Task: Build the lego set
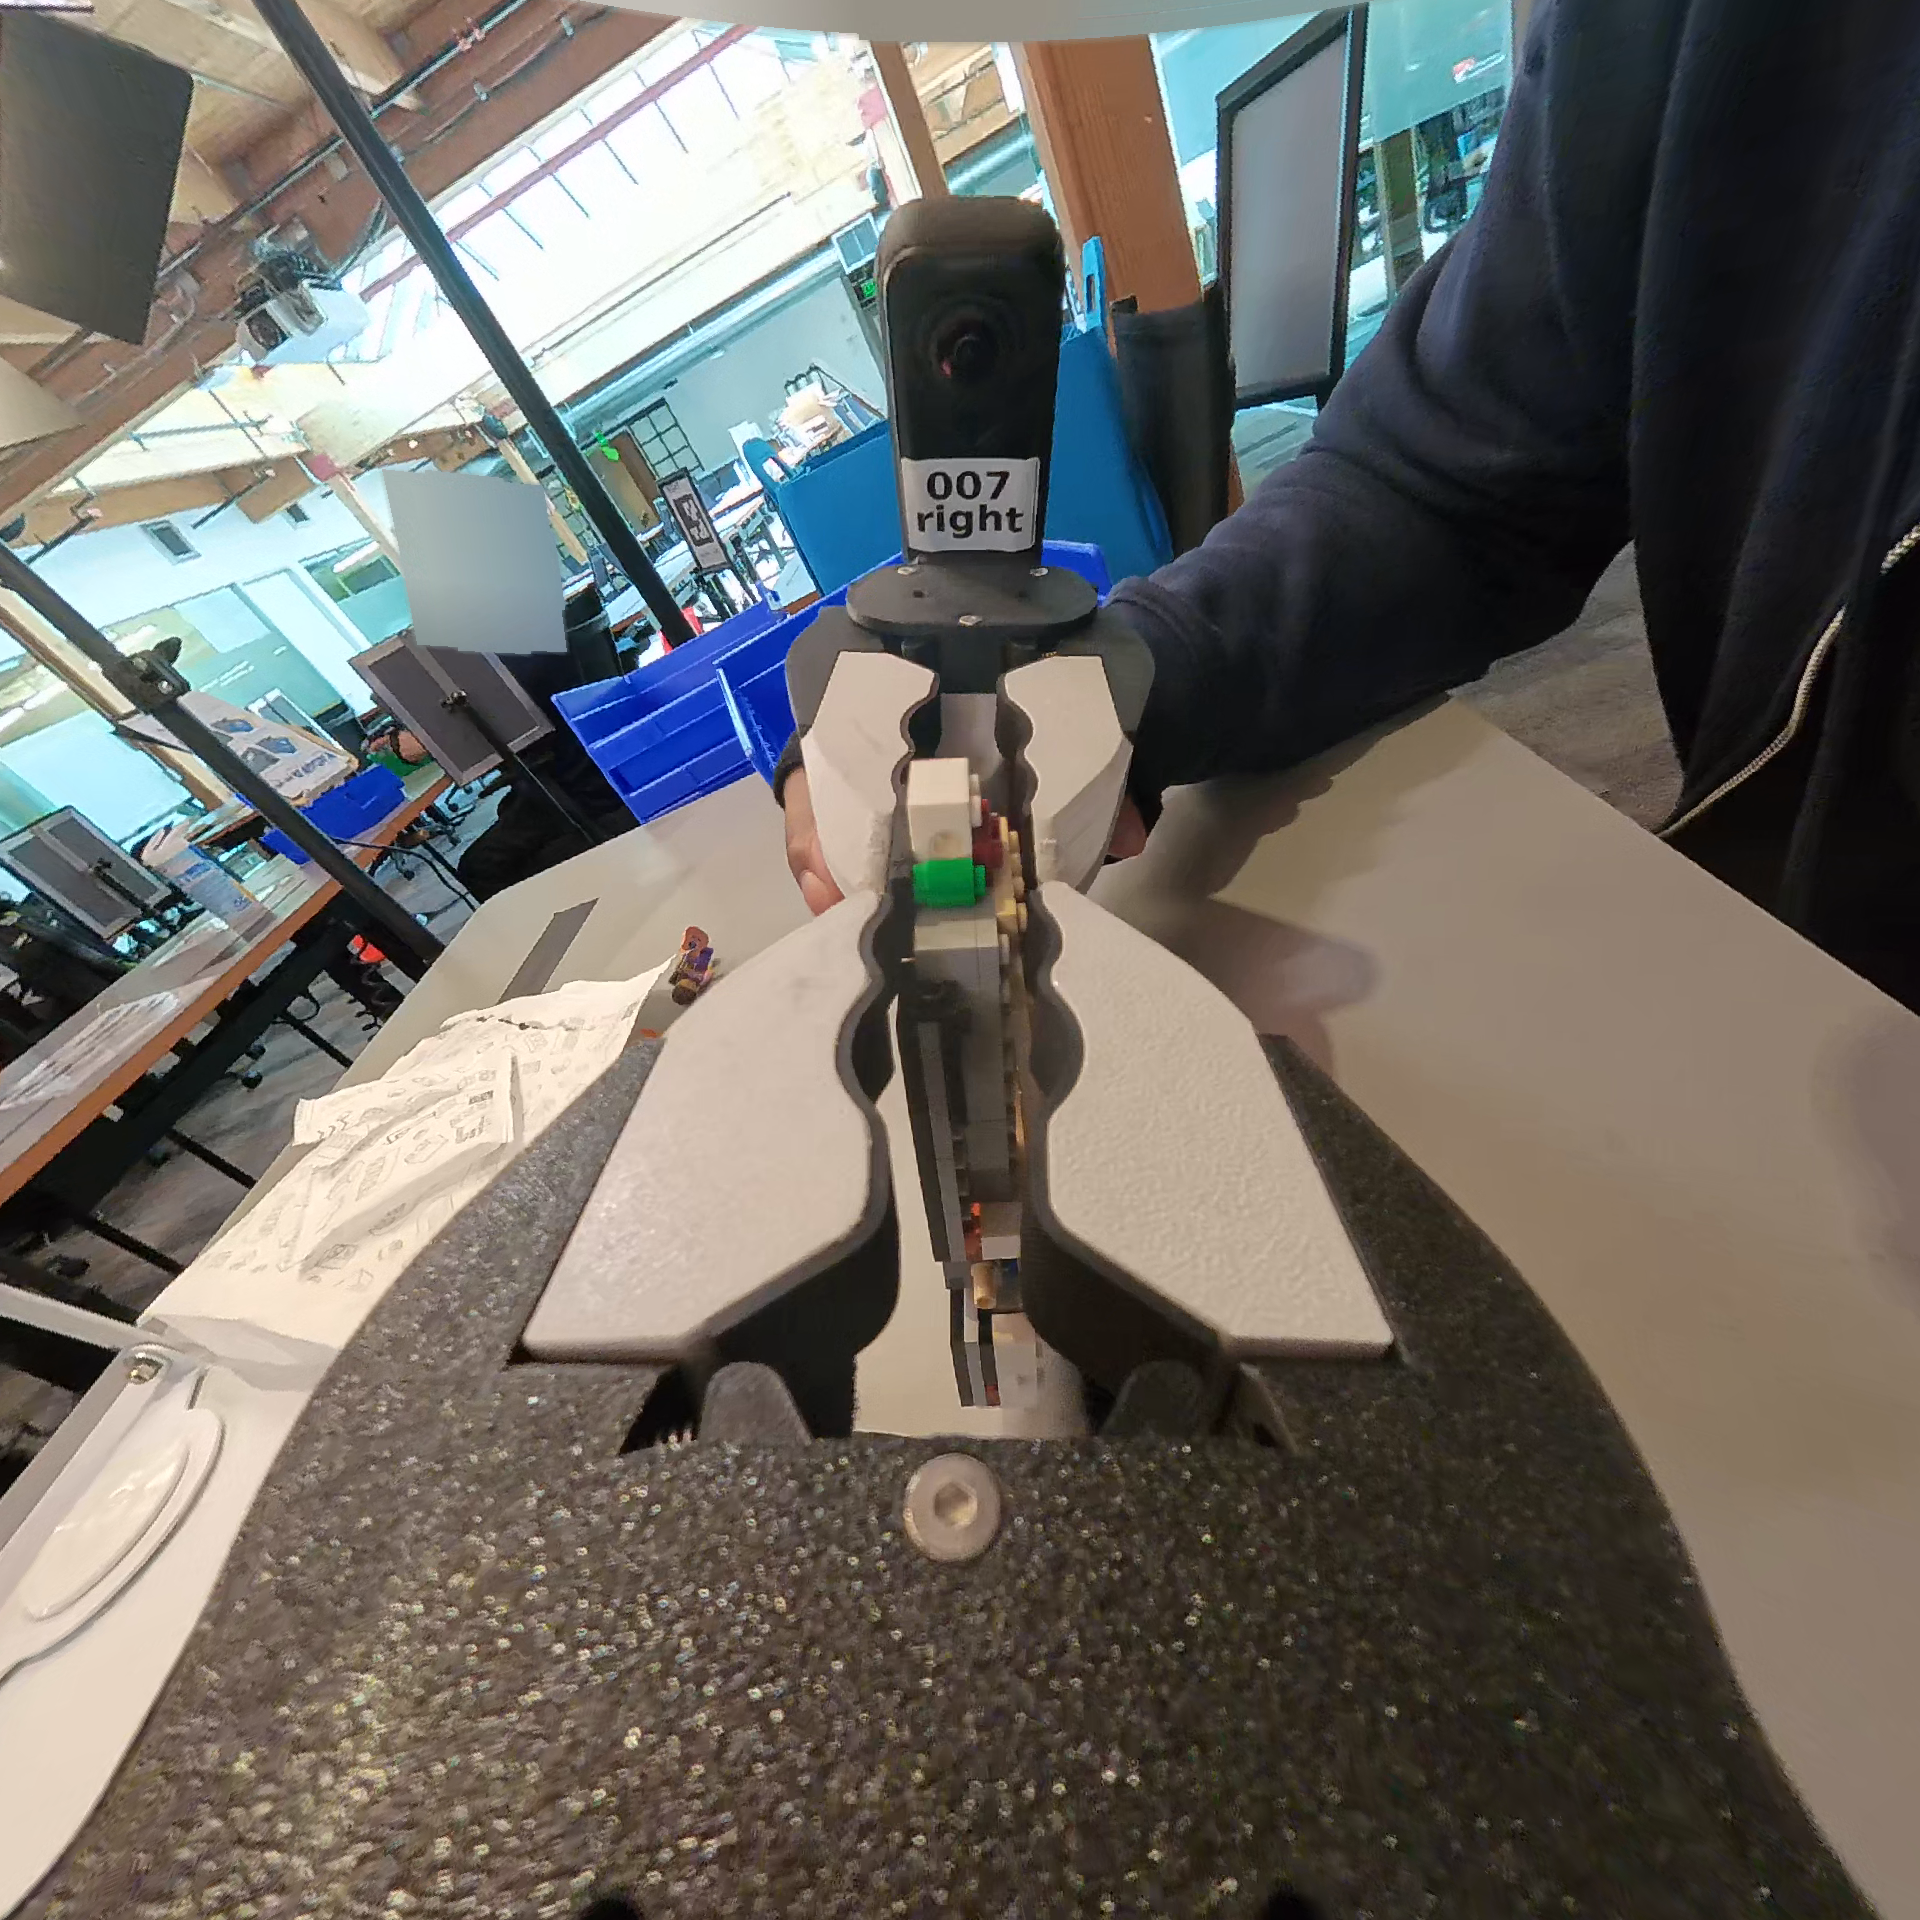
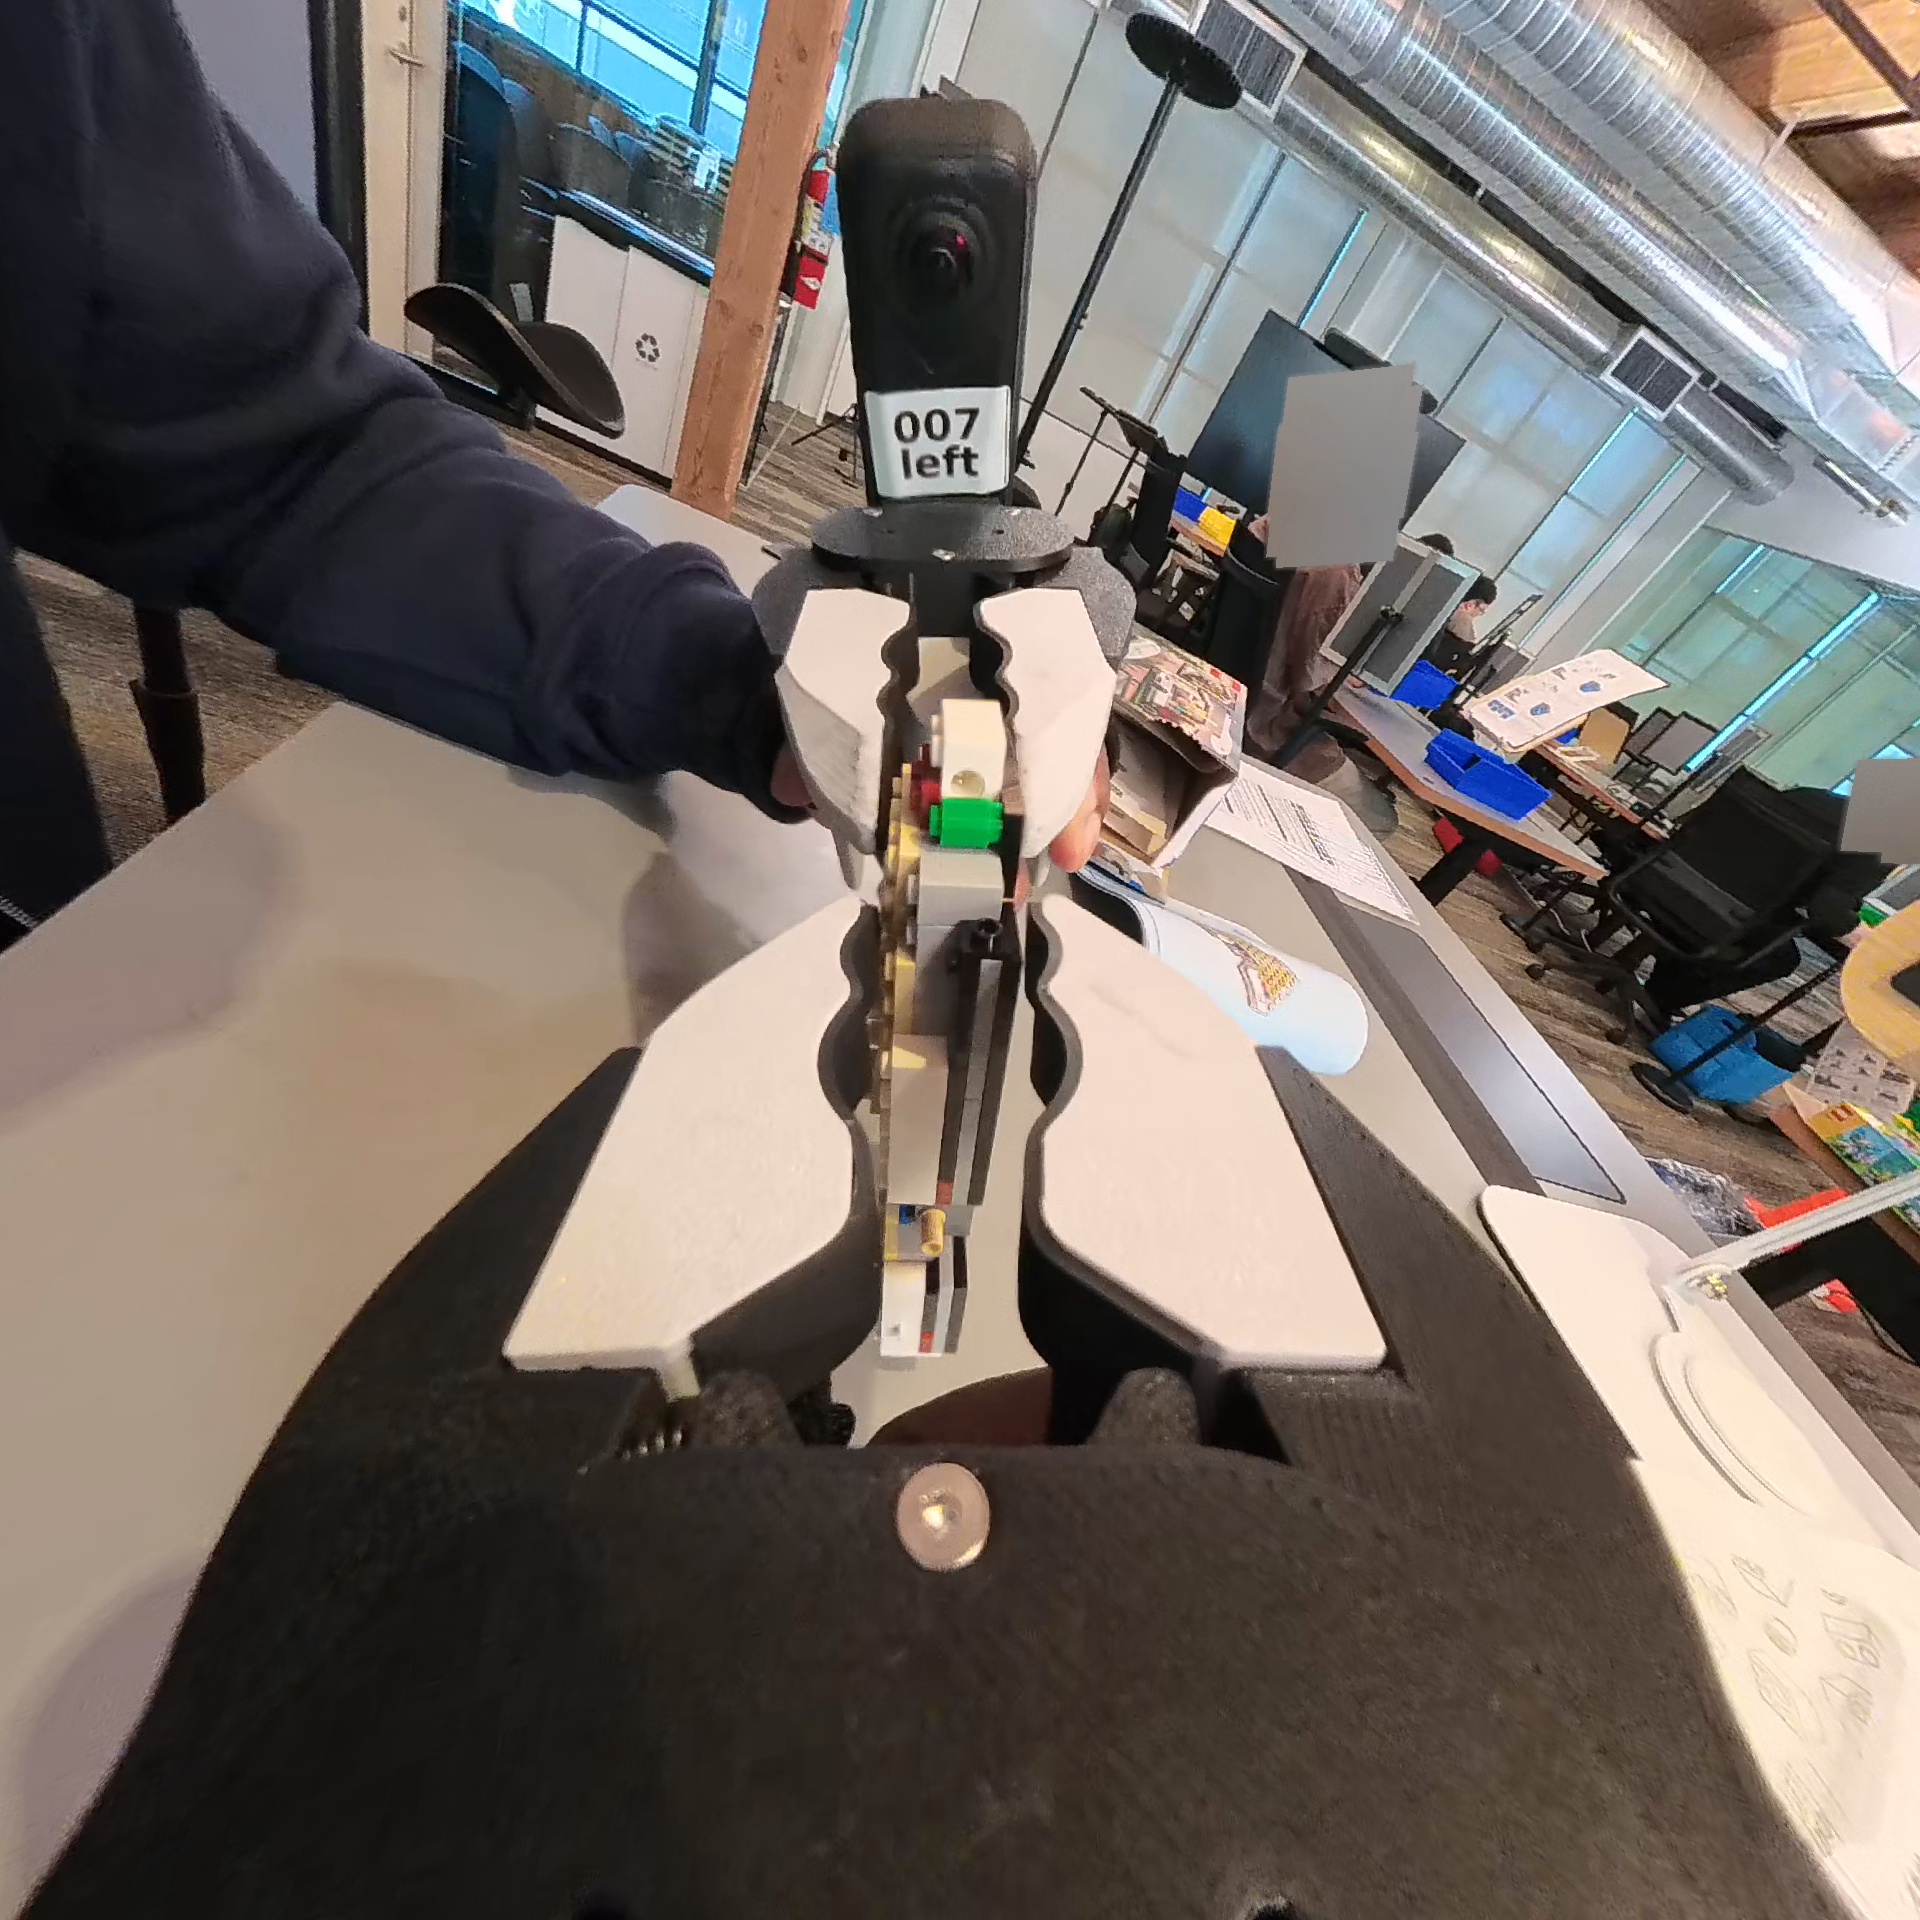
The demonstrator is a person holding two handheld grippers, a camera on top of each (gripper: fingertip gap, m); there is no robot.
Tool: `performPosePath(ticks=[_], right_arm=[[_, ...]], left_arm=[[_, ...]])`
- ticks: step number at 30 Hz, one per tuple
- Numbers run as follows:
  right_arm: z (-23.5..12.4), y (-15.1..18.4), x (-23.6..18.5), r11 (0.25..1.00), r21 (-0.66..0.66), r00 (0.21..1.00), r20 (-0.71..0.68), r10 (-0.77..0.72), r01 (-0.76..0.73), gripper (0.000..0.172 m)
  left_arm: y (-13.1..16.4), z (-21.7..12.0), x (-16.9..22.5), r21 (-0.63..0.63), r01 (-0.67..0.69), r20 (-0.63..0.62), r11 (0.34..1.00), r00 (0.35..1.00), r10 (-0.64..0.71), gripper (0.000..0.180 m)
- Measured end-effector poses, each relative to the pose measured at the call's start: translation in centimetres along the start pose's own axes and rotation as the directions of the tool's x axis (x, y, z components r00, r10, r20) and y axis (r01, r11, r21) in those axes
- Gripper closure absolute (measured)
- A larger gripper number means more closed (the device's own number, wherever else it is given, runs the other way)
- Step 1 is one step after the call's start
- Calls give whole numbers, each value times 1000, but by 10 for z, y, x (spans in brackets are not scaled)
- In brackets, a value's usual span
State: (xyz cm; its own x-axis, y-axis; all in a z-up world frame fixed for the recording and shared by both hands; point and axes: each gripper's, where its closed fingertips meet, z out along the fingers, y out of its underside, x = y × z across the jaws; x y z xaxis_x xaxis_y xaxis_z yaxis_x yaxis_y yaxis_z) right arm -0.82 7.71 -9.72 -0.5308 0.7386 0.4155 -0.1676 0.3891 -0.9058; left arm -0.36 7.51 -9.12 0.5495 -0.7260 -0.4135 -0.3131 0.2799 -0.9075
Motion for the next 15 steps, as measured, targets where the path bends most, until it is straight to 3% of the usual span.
performPosePath(ticks=[15], right_arm=[[-5, -11, -11, 1000, 26, 997, 81, -15, 12, 150]], left_arm=[[-14, -6, 10, 61, -95, -28, 994, 995, 97, 158]])
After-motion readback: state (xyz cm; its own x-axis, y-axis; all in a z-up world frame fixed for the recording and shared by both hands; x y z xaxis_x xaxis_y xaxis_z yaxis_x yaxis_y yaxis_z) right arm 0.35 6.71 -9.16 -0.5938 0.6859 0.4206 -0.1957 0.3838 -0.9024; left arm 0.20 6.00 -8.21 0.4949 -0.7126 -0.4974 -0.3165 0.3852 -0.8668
